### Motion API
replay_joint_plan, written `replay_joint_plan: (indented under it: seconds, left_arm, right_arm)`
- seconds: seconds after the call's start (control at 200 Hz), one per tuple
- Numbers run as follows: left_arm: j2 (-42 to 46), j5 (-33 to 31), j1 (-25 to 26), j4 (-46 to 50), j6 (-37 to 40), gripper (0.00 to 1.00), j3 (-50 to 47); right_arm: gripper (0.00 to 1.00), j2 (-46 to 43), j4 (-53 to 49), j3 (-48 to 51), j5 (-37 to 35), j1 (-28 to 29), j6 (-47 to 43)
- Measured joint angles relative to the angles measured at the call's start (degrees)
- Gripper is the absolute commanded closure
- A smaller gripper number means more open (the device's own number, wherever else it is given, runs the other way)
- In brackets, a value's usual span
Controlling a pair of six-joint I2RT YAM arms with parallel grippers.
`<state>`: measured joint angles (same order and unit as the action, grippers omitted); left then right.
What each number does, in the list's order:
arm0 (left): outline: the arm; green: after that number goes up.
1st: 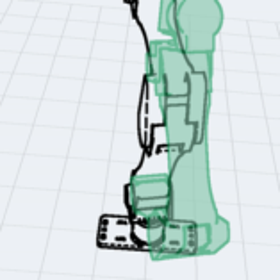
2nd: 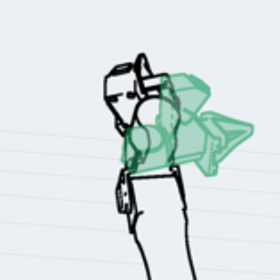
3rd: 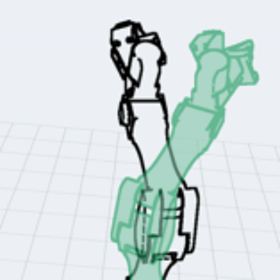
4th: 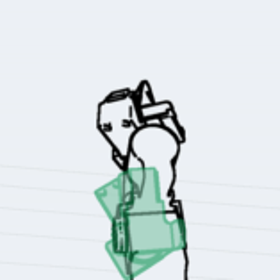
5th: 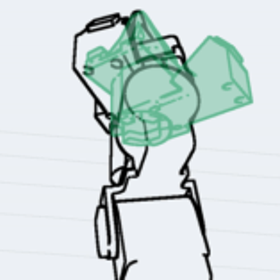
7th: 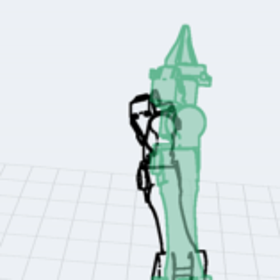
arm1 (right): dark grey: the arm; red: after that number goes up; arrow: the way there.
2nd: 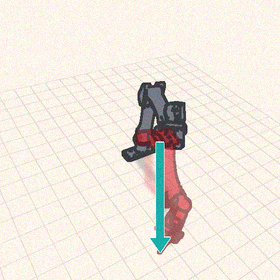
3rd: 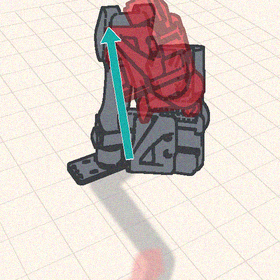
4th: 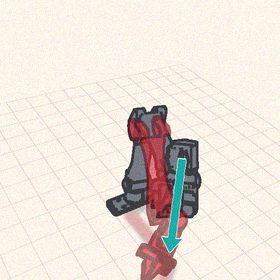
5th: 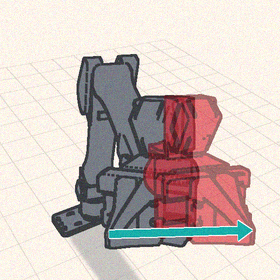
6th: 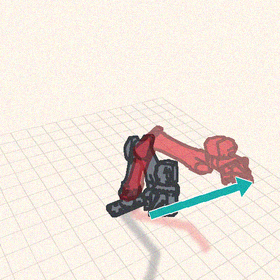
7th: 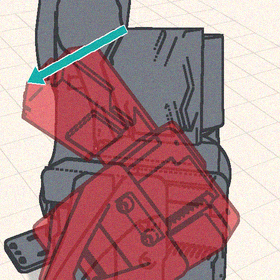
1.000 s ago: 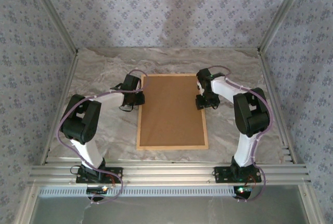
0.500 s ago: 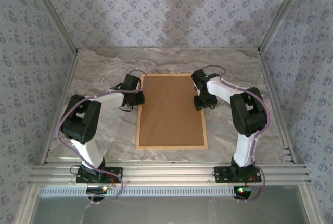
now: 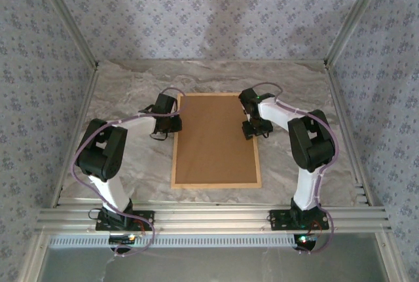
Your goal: Put the photo into the frame
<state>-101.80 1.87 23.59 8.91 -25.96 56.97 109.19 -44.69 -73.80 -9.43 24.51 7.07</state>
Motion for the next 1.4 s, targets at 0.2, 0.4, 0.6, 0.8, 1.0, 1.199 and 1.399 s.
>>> replay_joint_plan:
  seconds: [0.2, 0.4, 0.6, 0.8, 1.0, 1.199, 1.399]
  left_arm:
    - [0.0, -0.09, -0.13, -0.02, 0.02, 0.81, 0.0]
    - [0.0, -1.05, -0.37, -0.04, 0.04, 0.8, 0.0]
    - [0.0, -1.25, -0.42, -0.15, 0.26, 0.81, 0.0]
    - [0.0, -1.11, -0.42, -0.15, 0.46, 0.81, 0.0]
    - [0.0, -1.11, -0.42, -0.15, 0.46, 0.81, 0.0]
    - [0.0, -1.11, -0.42, -0.17, 0.46, 0.81, 0.0]
    - [0.0, -1.11, -0.42, -0.28, 0.44, 0.81, 0.0]
  right_arm:
    - [0.35, 0.0, 0.11, 0.02, 0.0, 0.13, 0.0]
    - [0.35, -0.68, 0.22, 0.2, 1.05, 0.17, 0.0]
    - [0.35, -3.8, 0.42, 1.49, 3.21, 0.17, 0.28]
    - [0.35, -12.33, -0.33, 6.38, 4.5, 0.0, 2.71]
    - [0.38, -19.67, -3.61, 14.71, 7.08, 0.57, 5.66]
    - [0.43, -24.24, -6.58, 20.26, 10.88, 4.26, 8.5]
    - [0.47, -24.44, -6.12, 23.93, 12.96, 5.53, 10.38]
